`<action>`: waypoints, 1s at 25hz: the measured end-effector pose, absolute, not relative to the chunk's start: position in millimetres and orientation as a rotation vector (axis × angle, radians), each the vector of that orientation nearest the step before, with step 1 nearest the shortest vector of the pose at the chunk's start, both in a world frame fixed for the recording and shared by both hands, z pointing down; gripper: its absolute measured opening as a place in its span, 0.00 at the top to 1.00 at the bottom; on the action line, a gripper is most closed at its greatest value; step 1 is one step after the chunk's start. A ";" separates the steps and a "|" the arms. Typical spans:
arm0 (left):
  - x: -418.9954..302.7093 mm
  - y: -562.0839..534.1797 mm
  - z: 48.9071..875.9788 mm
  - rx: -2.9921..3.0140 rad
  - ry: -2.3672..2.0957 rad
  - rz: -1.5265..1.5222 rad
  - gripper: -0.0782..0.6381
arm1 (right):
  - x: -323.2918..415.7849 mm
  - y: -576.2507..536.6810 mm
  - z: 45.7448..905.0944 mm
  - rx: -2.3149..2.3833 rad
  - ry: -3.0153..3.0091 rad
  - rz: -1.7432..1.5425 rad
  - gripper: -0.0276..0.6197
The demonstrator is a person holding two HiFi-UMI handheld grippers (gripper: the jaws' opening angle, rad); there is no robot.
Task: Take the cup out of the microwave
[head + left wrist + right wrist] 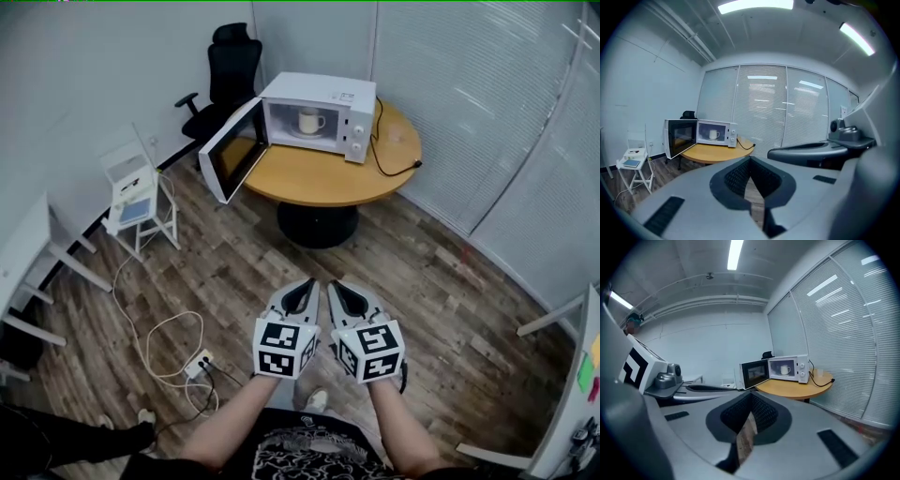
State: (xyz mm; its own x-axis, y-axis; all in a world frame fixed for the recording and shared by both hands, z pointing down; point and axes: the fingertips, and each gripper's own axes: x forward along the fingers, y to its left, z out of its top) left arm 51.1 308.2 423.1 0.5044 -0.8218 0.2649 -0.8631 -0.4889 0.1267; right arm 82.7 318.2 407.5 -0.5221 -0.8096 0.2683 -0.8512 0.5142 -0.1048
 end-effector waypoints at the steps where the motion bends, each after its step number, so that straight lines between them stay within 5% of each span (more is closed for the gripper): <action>1: 48.0 303.4 424.3 2.505 -1.430 0.244 0.88 | 78.9 313.7 409.0 1.421 -2.564 0.331 0.93; 25: -6.9 116.9 440.2 2.510 -1.328 0.228 0.88 | 21.7 132.4 426.8 1.480 -2.475 0.363 0.93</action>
State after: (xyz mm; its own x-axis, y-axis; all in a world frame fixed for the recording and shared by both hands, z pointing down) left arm -6.9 116.9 440.2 0.5621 -0.7809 0.2724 -0.8271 -0.5321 0.1811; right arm 21.7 132.4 426.8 -0.4607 -0.8264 0.3238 -0.8845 0.4575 -0.0909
